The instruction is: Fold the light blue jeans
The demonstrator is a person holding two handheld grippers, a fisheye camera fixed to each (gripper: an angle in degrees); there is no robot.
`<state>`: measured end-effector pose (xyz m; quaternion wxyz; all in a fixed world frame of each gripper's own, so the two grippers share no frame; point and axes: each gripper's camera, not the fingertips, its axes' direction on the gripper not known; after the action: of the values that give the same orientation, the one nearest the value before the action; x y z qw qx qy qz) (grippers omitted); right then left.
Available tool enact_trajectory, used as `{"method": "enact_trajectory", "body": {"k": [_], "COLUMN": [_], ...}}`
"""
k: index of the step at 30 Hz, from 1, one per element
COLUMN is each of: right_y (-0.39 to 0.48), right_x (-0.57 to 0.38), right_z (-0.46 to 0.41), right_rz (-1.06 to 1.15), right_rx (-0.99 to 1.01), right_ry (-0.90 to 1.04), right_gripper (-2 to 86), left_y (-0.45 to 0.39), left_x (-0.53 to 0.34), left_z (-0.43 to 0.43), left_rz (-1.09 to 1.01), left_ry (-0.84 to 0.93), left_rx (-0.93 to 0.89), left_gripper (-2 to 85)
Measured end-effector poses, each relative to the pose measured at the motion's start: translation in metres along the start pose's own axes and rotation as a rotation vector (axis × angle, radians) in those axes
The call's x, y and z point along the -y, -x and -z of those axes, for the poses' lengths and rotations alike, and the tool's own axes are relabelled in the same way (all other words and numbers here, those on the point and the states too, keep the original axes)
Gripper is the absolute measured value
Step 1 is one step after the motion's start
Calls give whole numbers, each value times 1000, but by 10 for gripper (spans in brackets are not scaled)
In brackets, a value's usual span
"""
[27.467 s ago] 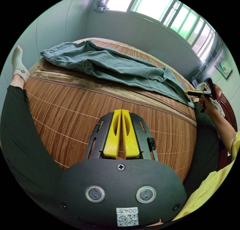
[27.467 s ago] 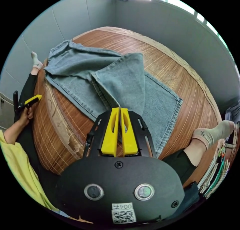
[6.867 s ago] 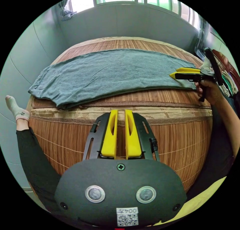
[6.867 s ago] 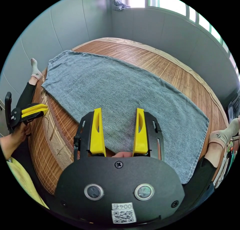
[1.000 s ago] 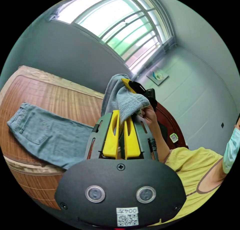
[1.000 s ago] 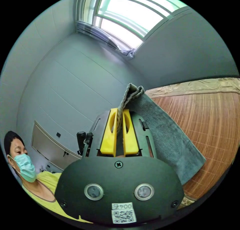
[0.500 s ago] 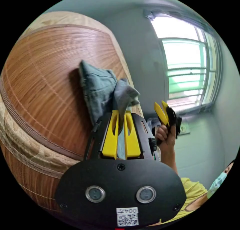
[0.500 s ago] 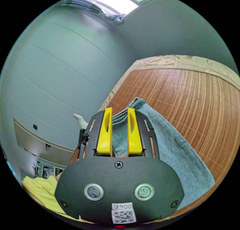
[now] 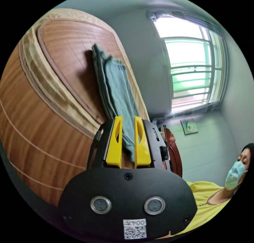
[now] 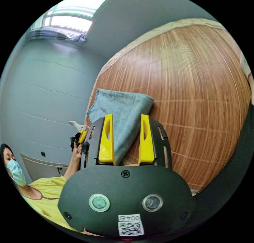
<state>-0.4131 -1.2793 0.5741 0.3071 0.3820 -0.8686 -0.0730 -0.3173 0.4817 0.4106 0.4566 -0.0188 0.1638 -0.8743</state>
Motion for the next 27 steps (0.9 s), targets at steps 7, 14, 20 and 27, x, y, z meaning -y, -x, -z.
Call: {"method": "enact_trajectory", "body": {"k": [7,14,20,27], "right_y": [-20,-8,-11,73], "right_x": [-11,-21,-24,-44], "right_z": [-41,-48,-59,-23], "right_rz": [-55,-22,-46,86], "right_rx": [100,60,102,117], "right_ry": [132,145,179,56], "right_gripper": [168,149,59,36], "left_y": [-22,-31,-20,-82], "left_x": [-58,5,35,77], "left_z": [-54,-59,-88,-137], "left_rz": [33,65,142,-83], "left_ry": [45,-27,-6,119], "left_rx": [55,297,286,556], "left_gripper": [137,157,108,64]}}
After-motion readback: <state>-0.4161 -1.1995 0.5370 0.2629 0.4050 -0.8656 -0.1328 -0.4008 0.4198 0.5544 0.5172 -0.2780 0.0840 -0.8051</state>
